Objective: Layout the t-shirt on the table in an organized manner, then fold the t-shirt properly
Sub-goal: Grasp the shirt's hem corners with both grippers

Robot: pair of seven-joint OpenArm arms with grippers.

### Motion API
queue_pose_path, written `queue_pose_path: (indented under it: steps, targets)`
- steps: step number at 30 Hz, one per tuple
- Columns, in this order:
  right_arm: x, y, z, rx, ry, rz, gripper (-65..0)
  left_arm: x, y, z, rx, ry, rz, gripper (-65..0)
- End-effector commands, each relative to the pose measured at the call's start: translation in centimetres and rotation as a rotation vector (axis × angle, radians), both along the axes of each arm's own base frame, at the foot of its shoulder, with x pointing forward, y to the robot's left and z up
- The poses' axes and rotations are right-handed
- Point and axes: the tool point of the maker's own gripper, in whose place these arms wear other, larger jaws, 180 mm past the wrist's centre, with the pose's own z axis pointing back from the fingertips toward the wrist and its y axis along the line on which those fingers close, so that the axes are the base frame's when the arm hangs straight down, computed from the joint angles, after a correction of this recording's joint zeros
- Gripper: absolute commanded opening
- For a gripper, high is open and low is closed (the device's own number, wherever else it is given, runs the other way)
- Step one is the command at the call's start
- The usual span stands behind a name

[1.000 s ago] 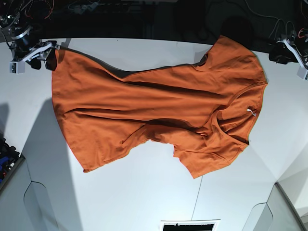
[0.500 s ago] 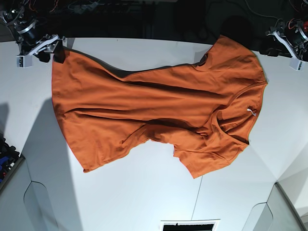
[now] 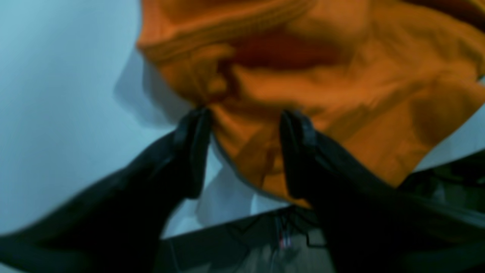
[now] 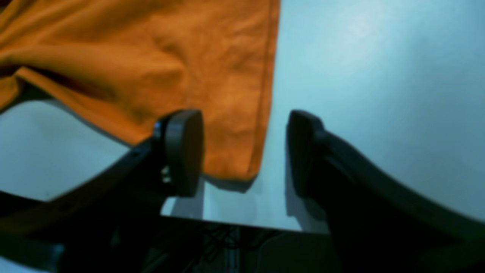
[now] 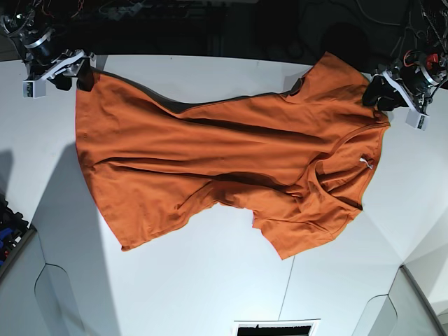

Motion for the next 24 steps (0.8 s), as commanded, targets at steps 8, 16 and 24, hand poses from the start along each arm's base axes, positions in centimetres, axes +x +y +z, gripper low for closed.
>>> queue_pose_path:
  steps: [8, 16, 24]
  targets:
    - [0.6, -0.5, 1.1, -0.012, -0.041, 0.006, -30.1, 0.5, 2.6, 2.1, 0.023, -0.036, 0.052, -27.4]
    - [0.8, -3.4, 2.2, -0.054, -0.066, -0.05, -30.1, -0.2, 3.8, 2.9, 0.033, -0.025, 0.059, -27.4]
    - [0.5, -3.6, 2.0, -0.053, -0.043, -0.049, -30.0, -1.0, 2.6, 1.1, -0.007, 0.012, 0.058, -27.4]
